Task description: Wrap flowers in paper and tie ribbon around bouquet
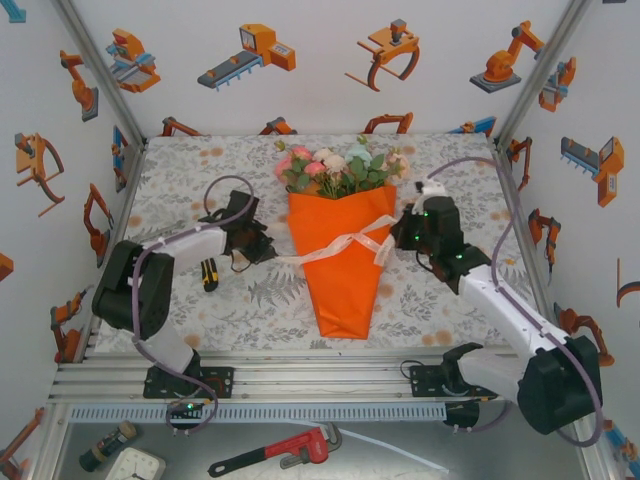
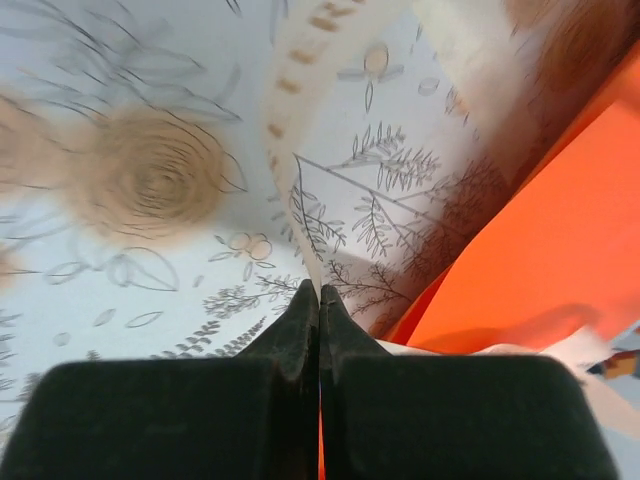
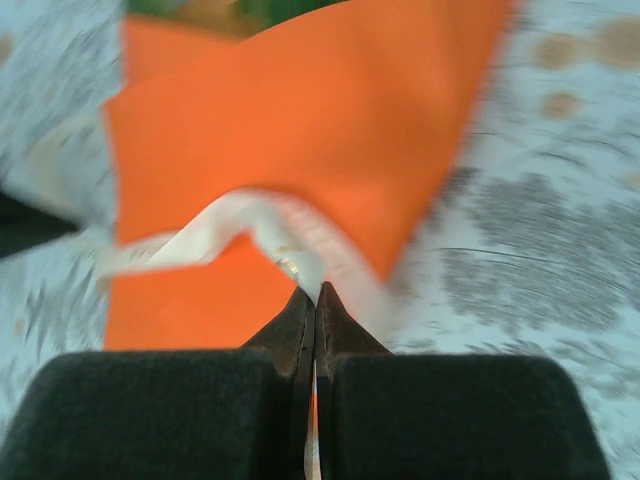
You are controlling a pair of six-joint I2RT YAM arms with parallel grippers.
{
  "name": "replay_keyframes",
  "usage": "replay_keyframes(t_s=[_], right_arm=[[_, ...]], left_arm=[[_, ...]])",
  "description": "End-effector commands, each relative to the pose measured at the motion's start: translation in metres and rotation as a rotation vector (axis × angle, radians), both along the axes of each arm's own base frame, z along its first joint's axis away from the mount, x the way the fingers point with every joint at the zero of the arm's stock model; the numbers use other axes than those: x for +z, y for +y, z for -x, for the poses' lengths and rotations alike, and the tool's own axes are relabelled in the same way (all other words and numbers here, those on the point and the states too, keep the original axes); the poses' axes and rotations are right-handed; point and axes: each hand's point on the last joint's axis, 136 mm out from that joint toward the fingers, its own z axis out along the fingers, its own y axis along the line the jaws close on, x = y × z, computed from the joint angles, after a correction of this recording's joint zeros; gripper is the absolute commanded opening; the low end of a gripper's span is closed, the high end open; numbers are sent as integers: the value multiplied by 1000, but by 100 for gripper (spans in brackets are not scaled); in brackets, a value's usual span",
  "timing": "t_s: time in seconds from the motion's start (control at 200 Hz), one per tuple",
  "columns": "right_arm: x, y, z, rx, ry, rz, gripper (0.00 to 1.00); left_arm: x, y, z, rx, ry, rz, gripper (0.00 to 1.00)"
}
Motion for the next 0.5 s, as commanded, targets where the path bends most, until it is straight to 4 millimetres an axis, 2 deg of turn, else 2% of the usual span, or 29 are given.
replay_keyframes(t_s=[0.0, 0.115, 0.24, 0.355, 0.496], right_arm=[[-10, -65, -11, -298, 40, -70, 0], [-38, -120, -1, -515, 131, -94, 0], [-66, -166, 12, -689, 212, -100, 0], [-85, -197, 9, -752, 288, -133, 0], [-111, -227, 3, -829, 353, -178, 0]], left_arm=[[8, 40, -4, 57, -13, -57, 0], [0, 61, 0, 81, 28, -61, 0], [-8, 86, 7, 123, 34, -108, 0], [-7, 120, 8, 179, 27, -174, 0], [-10, 154, 9, 260, 41, -139, 0]])
